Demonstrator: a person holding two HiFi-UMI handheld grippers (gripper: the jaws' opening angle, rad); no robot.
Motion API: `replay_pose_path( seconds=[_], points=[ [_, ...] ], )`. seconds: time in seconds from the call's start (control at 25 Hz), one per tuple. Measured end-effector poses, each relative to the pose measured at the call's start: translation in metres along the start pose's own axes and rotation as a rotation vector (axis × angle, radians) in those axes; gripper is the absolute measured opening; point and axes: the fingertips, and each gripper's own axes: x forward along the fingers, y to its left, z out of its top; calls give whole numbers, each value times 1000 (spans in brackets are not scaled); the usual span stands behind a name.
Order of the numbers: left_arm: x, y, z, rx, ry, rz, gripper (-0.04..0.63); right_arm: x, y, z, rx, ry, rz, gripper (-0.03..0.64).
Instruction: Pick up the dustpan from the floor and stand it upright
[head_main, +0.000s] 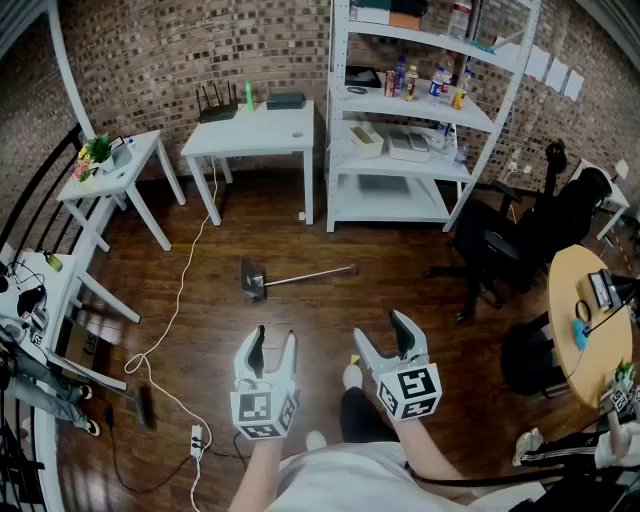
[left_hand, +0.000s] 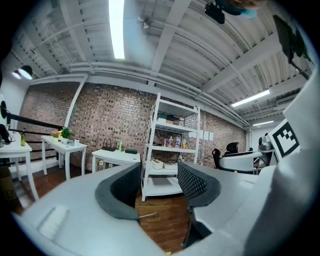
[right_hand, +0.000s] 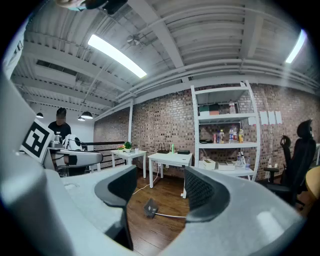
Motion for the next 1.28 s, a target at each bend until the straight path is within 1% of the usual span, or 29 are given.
replay_pose_path(
  seconds=[0.2, 0.4, 0.48, 0.6, 0.72, 0.88, 1.04, 1.12, 1.2, 1.28],
  points=[
    [68, 8, 1, 7, 1, 17, 251, 70, -44, -8, 41, 40, 31, 285],
    [145, 17, 17, 45, -8, 33, 249, 146, -88, 16, 33, 22, 85, 285],
    [177, 15, 18, 54, -2, 34, 249, 172, -109, 24, 30, 13, 93, 285],
    [218, 12, 19, 56, 2, 35, 247, 207, -138, 24, 47, 32, 106, 285],
    [252, 19, 17, 51, 7, 60, 247, 237, -156, 20, 61, 48, 133, 285],
    [274, 34, 5, 42, 22, 109, 247, 266, -157, 10, 20, 58, 208, 285],
    [280, 62, -6, 40, 59, 141, 247, 292, -142, -4, 35, 104, 235, 285],
    [286, 85, -10, 19, 77, 139, 247, 310, -128, -9, 37, 123, 236, 285],
    [296, 107, -14, 5, 96, 128, 247, 329, -119, -11, 56, 141, 218, 285],
    [309, 125, -11, 13, 100, 105, 247, 350, -116, -11, 73, 152, 193, 285]
  ],
)
